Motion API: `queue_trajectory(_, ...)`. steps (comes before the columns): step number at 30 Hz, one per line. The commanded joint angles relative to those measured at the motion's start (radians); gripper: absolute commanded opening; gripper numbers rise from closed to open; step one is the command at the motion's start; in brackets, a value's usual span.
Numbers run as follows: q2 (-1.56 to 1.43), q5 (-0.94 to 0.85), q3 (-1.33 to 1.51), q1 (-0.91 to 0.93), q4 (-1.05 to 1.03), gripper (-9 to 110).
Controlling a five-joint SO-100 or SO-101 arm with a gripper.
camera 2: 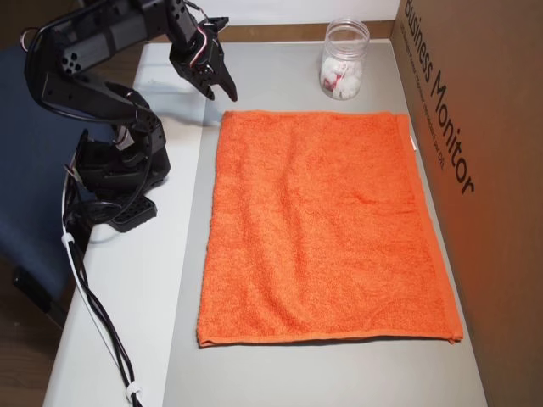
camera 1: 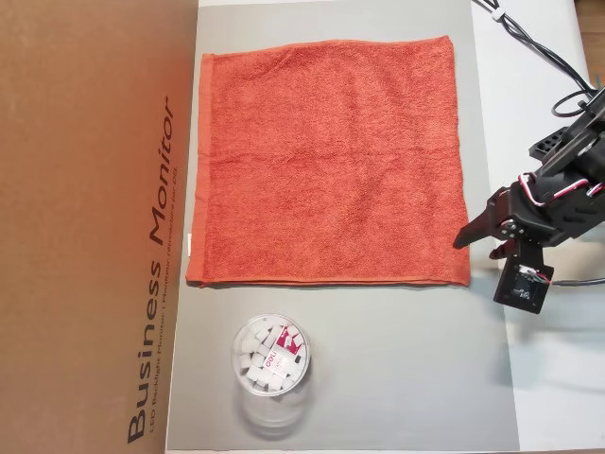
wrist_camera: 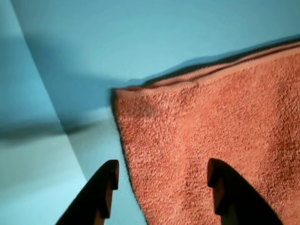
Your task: Fold the blanket.
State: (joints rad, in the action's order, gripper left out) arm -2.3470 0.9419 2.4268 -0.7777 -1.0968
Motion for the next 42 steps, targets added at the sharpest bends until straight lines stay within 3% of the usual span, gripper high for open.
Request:
queue_trajectory(1, 0.038, -0.006, -0.005, -0.015, 0.051, 20)
queue_trajectory(28, 0.341, 0.009, -0.005, -0.052, 0.256, 19)
queue_trajectory(42, 0.425, 0.012, -0.009, -0.038, 0.262, 19)
